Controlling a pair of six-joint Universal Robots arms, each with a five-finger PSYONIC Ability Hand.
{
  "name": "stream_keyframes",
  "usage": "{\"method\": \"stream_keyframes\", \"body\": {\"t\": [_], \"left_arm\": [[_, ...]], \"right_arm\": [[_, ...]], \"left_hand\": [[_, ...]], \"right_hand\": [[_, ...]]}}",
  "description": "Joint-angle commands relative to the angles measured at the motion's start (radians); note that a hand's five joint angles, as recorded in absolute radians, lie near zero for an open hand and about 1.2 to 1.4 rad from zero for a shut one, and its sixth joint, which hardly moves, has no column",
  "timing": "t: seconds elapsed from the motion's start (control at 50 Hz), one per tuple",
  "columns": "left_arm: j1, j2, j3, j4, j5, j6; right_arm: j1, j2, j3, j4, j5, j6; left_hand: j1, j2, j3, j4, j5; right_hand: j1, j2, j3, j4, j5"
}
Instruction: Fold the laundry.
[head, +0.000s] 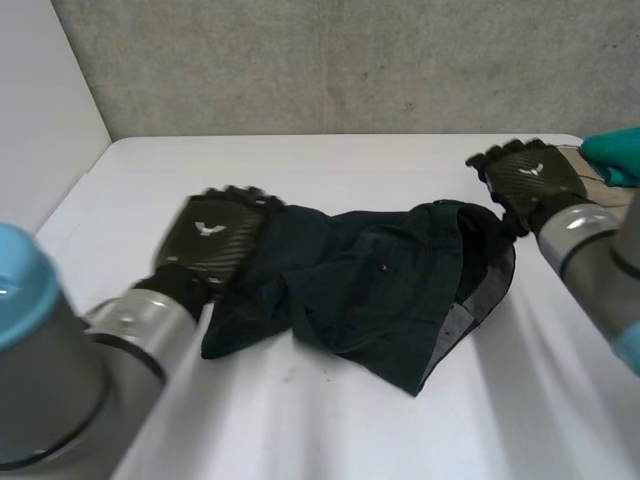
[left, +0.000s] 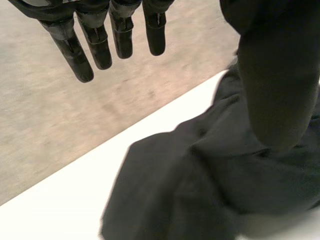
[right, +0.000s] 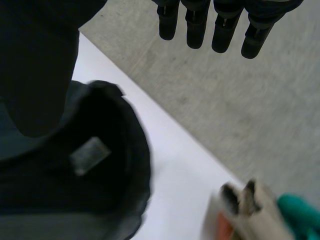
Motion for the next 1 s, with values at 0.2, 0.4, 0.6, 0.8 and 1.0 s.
{"method": "stream_keyframes", "body": {"t": [0.2, 0.4, 0.6, 0.8, 1.0], "left_arm": [[0.194, -0.074, -0.172, 0.006, 0.085, -0.002], [0.193, -0.284, -0.077, 0.010, 0.084, 0.000], [0.187, -0.325, -0.016, 0.120, 0.044, 0.001], [0.164, -0.097, 0.030, 0.157, -0.045, 0.098], [0.157, 0.303, 0.202, 0.116, -0.050, 0.115]], "right_arm": [[0.100, -0.171, 0.214, 0.234, -0.014, 0.435], [0.297, -0.010, 0.244, 0.039, 0.088, 0.461], [0.323, 0.139, 0.179, -0.076, 0.223, 0.455], [0.307, -0.048, 0.089, -0.107, 0.227, 0.216], [0.309, -0.324, -0.159, 0.017, 0.213, -0.073]], "left_hand": [[-0.011, -0.012, -0.013, -0.004, -0.001], [0.088, 0.087, 0.086, 0.095, 0.099], [0.960, 0.959, 0.957, 0.966, 0.970], [1.136, 1.135, 1.134, 1.143, 1.147], [1.136, 1.135, 1.134, 1.143, 1.147]], "right_hand": [[-0.056, -0.038, -0.036, -0.037, -0.043], [0.057, 0.075, 0.077, 0.076, 0.070], [0.886, 0.904, 0.906, 0.905, 0.899], [1.165, 1.183, 1.186, 1.185, 1.179], [1.165, 1.183, 1.186, 1.185, 1.179]]}}
